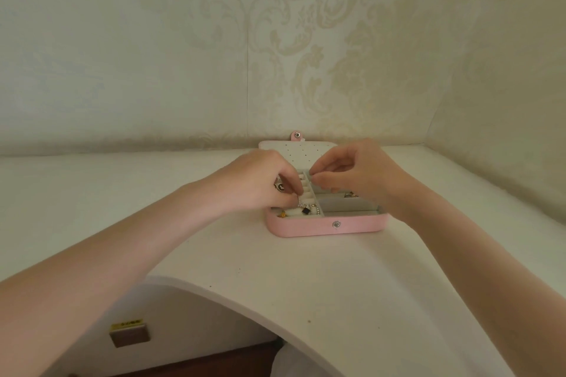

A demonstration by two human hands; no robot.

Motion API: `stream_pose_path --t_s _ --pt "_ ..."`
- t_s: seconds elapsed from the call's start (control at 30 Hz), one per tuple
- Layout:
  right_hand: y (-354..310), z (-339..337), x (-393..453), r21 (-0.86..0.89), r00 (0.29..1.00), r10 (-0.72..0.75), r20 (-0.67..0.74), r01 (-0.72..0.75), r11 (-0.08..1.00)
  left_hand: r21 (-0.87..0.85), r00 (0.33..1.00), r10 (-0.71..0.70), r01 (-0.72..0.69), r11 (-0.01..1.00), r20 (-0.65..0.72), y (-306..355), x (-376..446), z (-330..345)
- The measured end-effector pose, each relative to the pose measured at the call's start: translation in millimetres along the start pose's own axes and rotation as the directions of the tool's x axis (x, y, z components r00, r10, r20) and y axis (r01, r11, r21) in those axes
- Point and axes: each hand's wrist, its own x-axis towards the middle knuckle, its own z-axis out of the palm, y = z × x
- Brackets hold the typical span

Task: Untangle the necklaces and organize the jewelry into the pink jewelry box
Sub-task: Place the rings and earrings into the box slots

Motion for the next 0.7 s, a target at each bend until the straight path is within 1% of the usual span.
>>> stream_pose_path --t_s 0.13,0.43,0.53,0.7 --pt "2.9 -1.9 -2.2 -0.009 1.0 0.006 0.009 -0.006 1.0 0.039 1.0 0.006 -0.006 0.999 0.007 1.5 2.4 2.2" --pt "6.4 -4.2 -1.5 0.005 1.0 0.01 0.016 -0.01 1.0 -0.015 0.999 0.023 -0.023 1.0 0.032 2.4 6.9 -1.1" --pt "8.3 -4.7 -1.1 0.011 1.0 0.023 0.015 -0.023 1.0 -0.075 0.999 0.025 -0.023 0.997 0.026 2.4 8.2 -4.0" --pt "9.9 -6.2 -0.7 0.025 0.999 0.027 0.017 -0.028 0.999 -0.266 1.0 -0.004 -0.002 0.964 -0.019 4.5 9.8 -13.7"
